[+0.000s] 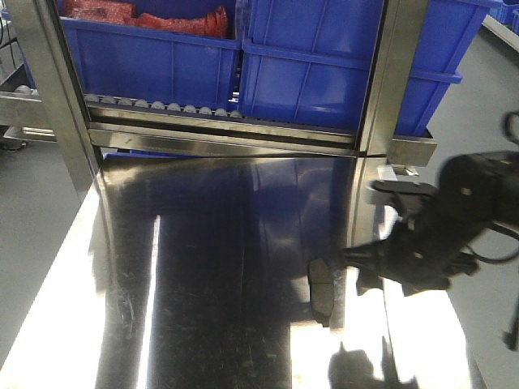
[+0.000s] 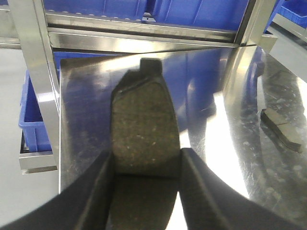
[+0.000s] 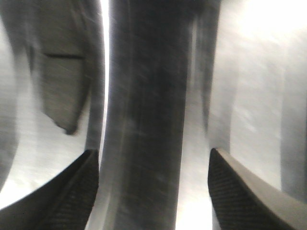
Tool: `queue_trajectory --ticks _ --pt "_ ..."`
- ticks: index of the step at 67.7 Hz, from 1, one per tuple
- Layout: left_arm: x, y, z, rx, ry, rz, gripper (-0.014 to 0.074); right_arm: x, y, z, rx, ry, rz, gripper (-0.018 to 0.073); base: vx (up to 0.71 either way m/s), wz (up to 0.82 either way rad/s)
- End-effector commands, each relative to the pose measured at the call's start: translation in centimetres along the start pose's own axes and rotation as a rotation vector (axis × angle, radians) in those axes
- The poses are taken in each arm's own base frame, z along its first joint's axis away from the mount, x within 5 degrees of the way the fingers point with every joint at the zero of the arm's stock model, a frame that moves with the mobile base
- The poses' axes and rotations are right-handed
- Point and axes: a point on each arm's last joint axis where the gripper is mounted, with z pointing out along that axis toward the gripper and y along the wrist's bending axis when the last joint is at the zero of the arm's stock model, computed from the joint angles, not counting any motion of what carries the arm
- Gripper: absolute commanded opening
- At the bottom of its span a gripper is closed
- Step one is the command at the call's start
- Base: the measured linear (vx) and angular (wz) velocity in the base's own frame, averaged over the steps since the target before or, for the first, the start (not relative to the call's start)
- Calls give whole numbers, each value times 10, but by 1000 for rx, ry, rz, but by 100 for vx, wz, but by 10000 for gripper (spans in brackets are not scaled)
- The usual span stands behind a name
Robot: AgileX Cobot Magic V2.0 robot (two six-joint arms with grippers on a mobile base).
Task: Move and align brake pads A on conveyor
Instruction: 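Lower the right gripper over the remaining brake pad and close it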
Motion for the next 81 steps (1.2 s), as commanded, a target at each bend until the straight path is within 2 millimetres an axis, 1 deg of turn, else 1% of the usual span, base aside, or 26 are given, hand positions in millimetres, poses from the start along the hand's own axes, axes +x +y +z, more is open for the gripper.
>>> queue_trajectory --ticks 1,6,12,21,34,43,61,75,81 --pt "-16 -3 -5 35 -119 4 -6 -19 22 -14 -10 -74 -6 468 0 0" --pt "-16 -3 -5 35 -119 4 -6 -30 37 -11 -2 -72 -12 468 0 0" --pt "-16 -3 -5 35 -119 4 -6 -40 50 -6 4 -56 -4 468 0 0" --pt "-16 -3 -5 35 -119 4 -6 -52 63 7 14 -14 -12 468 0 0" --pt "-16 -3 -5 35 -119 4 -6 -64 67 24 38 41 -13 468 0 0" --pt "-16 -3 -5 35 -119 4 -6 -69 69 31 44 49 -14 468 0 0" --pt "-16 -3 -5 35 -119 4 -6 -68 65 50 89 106 -16 468 0 0" --pt "-16 -3 -5 35 -119 4 -6 -69 65 53 94 101 -18 466 0 0" --pt "-16 -3 -5 35 -119 4 -6 -69 65 53 93 100 -18 447 0 0"
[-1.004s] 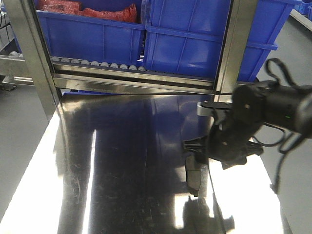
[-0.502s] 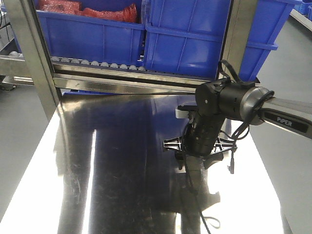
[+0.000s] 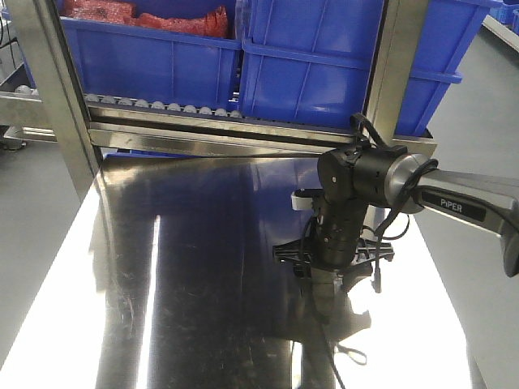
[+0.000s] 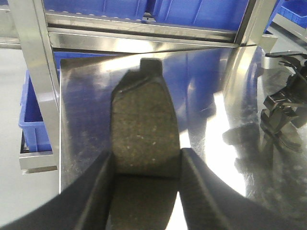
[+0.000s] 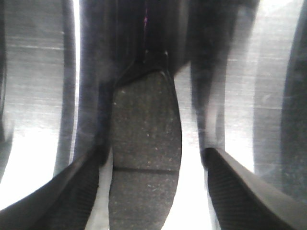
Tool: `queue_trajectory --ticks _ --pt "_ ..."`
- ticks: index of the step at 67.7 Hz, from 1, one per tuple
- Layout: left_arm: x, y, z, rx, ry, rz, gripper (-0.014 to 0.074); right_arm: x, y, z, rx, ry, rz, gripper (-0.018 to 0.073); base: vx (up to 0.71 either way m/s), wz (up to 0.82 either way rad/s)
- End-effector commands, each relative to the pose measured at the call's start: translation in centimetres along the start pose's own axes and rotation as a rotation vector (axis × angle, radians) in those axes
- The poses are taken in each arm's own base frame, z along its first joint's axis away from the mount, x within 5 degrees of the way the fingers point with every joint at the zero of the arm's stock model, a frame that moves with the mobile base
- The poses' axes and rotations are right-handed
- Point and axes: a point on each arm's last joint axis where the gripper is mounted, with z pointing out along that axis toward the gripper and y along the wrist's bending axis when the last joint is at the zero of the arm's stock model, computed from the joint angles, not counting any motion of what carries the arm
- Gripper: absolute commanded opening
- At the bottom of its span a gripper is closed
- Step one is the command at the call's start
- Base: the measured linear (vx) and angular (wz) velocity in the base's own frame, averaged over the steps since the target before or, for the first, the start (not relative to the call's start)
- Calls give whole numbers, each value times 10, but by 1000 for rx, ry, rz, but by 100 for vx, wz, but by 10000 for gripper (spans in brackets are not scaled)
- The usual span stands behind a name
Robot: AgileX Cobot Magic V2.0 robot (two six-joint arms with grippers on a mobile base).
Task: Move and align brake pads A on conveyor
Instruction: 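Lower the right gripper over the remaining brake pad and close it, then lift the brake pad with the right gripper and raise it away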
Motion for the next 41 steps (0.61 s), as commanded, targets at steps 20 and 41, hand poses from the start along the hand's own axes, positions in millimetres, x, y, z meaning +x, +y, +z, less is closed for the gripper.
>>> queue_trajectory --ticks 20,41 --pt "-16 -3 -5 35 -119 4 -6 -3 1 -28 -33 -81 -28 161 0 0" --pt "-16 -3 -5 35 -119 4 -6 0 1 -34 -46 -117 -69 -11 0 0"
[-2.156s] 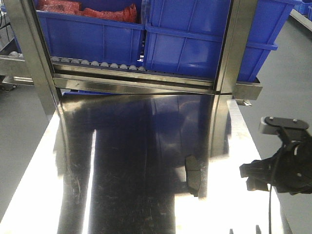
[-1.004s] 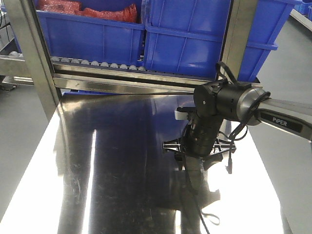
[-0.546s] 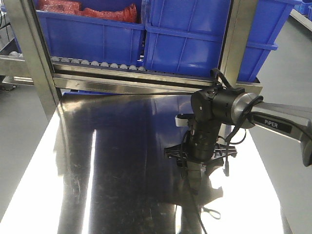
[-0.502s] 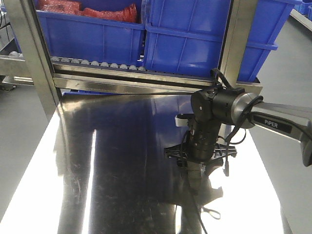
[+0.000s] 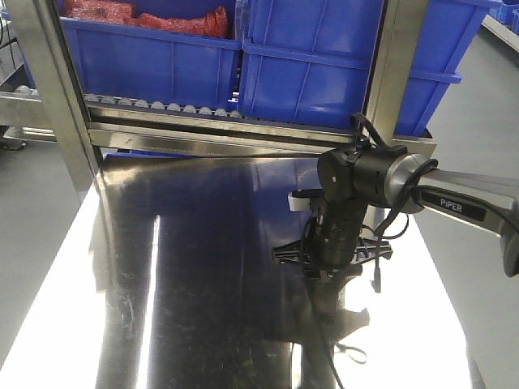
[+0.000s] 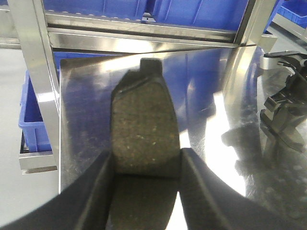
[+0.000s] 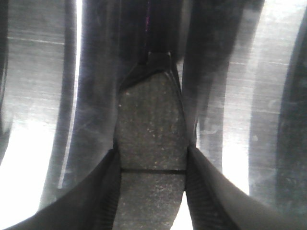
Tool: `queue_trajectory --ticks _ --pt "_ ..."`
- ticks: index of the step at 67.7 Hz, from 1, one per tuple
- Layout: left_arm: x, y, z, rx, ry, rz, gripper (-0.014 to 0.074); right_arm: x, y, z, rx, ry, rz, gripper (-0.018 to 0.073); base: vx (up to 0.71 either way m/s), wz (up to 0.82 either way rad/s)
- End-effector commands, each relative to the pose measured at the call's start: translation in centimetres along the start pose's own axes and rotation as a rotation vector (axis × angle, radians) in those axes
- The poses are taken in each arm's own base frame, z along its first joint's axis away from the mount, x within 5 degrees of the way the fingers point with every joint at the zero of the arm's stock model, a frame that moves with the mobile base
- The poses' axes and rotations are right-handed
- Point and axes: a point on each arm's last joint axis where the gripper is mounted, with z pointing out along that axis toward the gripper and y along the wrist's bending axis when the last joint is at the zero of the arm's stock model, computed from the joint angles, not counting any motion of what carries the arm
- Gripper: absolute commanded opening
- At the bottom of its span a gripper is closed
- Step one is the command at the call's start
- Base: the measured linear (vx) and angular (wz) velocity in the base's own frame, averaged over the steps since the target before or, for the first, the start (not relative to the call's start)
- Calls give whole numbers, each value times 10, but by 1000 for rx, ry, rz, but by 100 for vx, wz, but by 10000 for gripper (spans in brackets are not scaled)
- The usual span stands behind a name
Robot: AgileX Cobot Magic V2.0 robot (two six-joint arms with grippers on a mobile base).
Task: Move and align brake pads A on conveyor
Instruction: 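Lift the brake pad with the right gripper and raise it away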
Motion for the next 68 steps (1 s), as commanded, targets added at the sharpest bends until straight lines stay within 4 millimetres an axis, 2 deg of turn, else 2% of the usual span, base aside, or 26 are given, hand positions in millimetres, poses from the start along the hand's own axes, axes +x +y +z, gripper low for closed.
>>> queue_trajectory --ticks 1,8,20,27,43,53,63,68 --pt "-16 -3 -5 35 -119 4 -6 1 0 -33 -36 -122 -21 -11 0 0" --pt "-16 -3 -5 35 -119 4 -6 10 -2 -44 -90 -218 6 -9 0 0" --pt "-16 -3 -5 35 -119 4 -6 38 -15 -61 -106 -350 -22 -7 0 0" --pt "-16 -3 -5 35 -119 4 -6 57 -25 -84 -78 -431 -49 -5 0 0" --pt "-16 -3 -5 35 -119 4 -6 112 -50 -146 -60 -659 -78 -4 0 0" --pt "-16 -3 -5 35 -119 4 -6 151 -66 -177 -68 -793 -65 -4 0 0" --pt "-16 -3 -5 35 -119 4 -6 189 -81 -194 -74 -903 -48 -4 0 0" --pt "-16 -3 -5 35 -119 4 -6 206 -88 -196 -76 -940 -46 -4 0 0"
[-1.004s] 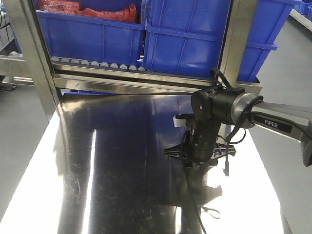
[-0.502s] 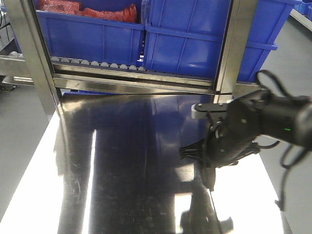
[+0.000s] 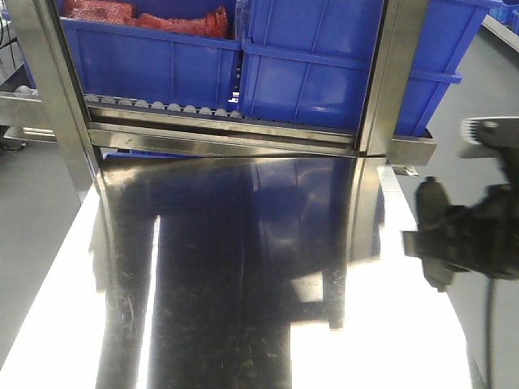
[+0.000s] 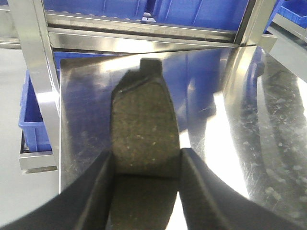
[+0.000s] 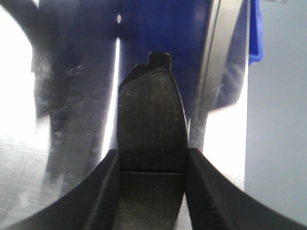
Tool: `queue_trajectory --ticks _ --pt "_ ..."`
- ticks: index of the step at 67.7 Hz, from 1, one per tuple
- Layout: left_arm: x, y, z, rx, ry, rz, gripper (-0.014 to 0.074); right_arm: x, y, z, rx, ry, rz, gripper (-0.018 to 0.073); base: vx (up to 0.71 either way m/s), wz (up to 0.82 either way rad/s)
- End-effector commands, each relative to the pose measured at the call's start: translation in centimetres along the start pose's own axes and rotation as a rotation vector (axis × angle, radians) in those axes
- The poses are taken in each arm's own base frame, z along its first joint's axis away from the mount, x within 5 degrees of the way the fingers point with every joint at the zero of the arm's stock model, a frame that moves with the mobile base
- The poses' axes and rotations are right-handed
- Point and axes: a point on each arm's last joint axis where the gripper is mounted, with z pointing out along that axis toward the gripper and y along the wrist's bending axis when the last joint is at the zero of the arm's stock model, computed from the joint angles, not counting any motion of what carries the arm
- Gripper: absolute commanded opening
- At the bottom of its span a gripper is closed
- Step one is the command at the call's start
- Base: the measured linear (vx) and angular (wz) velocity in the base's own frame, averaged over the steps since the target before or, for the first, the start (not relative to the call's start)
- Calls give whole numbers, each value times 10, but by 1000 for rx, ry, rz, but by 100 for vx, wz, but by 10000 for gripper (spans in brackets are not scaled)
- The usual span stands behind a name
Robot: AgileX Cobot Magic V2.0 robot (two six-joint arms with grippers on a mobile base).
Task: Move and align brake pads A on conveyor
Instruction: 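Lift the brake pad with the right gripper and raise it away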
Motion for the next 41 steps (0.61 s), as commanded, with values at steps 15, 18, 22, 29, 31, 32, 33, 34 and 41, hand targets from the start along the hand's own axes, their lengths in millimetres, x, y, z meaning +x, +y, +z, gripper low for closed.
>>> queue_trajectory --ticks 15,18,22,29,31,32,33,34,41 --pt "-16 -3 -5 35 -119 4 -6 39 -26 -68 -13 -305 -26 -4 0 0" --pt "-16 -3 -5 35 -119 4 -6 49 -28 -70 -16 -327 -29 -4 0 0" --pt "-16 -3 -5 35 -119 4 -6 60 -32 -75 -20 -366 -34 -4 0 0" --pt "-16 -3 -5 35 -119 4 -6 80 -37 -78 -29 -439 -62 -4 0 0" --pt "-16 -3 -5 35 -119 4 -6 86 -39 -79 -33 -461 -63 -4 0 0" --pt "-16 -3 -5 35 -119 4 -6 88 -39 -80 -38 -474 -63 -4 0 0" --pt "-16 -3 -5 35 -119 4 -6 89 -39 -79 -40 -479 -64 -4 0 0" --pt "-16 -3 -5 35 -119 4 -6 91 -40 -80 -43 -488 -63 -4 0 0" --pt "-16 -3 -5 35 -119 4 -6 103 -42 -83 -61 -550 -61 -4 0 0"
